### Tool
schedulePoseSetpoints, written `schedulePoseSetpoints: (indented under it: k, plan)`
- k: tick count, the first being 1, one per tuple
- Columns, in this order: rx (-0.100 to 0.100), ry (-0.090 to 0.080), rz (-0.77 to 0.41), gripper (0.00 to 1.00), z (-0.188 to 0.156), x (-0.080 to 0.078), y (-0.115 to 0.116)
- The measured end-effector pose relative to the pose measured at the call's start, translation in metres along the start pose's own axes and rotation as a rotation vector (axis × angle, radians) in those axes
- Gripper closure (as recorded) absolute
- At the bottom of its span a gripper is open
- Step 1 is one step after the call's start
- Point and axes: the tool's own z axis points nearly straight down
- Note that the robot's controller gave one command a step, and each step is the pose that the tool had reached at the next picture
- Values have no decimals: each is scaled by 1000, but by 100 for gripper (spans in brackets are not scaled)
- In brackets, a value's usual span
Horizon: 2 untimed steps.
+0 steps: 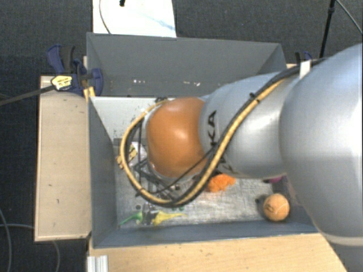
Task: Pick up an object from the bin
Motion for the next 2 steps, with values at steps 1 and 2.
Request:
schedulePoseSetpoints:
  k: [1,2]
  plan:
    - [-3,-16,-206,0,66,-4,-7]
    - [2,-1,166,100,70,0,0]
